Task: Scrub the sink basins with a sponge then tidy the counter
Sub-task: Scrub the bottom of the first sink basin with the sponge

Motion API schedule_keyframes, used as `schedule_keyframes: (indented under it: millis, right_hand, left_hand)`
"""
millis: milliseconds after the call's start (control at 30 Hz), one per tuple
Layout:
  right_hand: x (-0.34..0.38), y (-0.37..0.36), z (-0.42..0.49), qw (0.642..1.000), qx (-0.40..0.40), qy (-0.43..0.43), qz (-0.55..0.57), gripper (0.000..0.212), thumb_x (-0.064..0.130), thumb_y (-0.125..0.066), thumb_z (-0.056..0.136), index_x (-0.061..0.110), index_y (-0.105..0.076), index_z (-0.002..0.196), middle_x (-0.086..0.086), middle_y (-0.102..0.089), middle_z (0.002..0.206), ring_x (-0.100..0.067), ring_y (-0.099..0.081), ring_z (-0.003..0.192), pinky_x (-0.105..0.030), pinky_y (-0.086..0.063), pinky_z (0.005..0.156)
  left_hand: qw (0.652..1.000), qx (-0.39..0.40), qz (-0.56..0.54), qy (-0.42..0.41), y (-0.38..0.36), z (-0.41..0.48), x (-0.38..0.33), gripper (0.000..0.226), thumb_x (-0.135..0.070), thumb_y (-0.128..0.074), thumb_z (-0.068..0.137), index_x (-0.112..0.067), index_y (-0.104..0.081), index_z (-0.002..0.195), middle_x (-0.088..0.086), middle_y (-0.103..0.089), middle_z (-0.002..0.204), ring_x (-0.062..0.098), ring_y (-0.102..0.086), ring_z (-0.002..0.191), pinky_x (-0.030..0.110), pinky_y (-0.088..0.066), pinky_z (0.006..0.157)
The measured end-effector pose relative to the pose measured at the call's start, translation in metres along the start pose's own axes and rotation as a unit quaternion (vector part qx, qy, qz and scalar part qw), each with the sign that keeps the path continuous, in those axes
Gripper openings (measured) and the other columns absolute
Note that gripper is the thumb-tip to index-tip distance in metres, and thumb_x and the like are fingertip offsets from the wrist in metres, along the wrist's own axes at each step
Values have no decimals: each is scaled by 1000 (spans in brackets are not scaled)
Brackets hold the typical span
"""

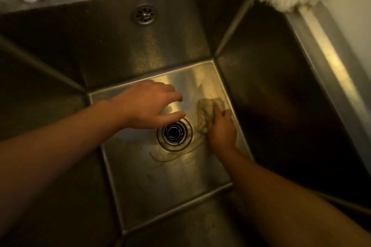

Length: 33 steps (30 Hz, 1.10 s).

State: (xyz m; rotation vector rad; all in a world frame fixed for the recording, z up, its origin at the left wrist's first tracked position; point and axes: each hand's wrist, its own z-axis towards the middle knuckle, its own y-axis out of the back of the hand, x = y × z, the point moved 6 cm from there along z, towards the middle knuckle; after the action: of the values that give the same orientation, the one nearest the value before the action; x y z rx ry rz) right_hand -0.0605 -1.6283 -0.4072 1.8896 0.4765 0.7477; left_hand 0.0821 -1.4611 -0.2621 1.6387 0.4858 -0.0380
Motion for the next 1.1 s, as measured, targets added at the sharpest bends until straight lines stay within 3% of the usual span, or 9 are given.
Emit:
schedule_keyframes:
  millis: [233,533,767,1100]
  right_hand:
    - [34,2,47,992,18,127,-17,54,31,-53,97,31,-38,149,-11,-44,123,-33,-57,101,-39,-48,81]
    - [-23,-6,-5,999,-6,16,32,57,40,-51,98,38,-31,152,-11,-39,141,-33,-53,116,-42,-49,93]
    - [18,0,35,998,-7,62,7,55,34,-54,97,33,-35,149,-12,-42,131,-34,-57,110,-41,-48,90]
    - [-14,-8,-4,996,61,62,25,63,32,-57,96,32,-29,153,-9,-43,138,-33,-57,112,-39,-47,91]
  left_hand:
    - [1000,2,14,-4,-5,-2,1,65,-73,-23,92,-29,-55,128,-3,-65,119,20,-63,103,39,-50,86]
    - [1000,5,12,1,-2,-2,0,65,-73,-24,92,-30,-54,130,-3,-63,122,20,-61,107,38,-49,88]
    - [1000,7,24,1,-5,-1,3,66,-73,-23,91,-29,-55,129,-2,-64,119,21,-62,103,38,-49,86]
    - [999,24,11,40,6,-15,-20,61,-71,-27,95,-30,-53,131,-6,-63,123,17,-60,108,36,-48,89]
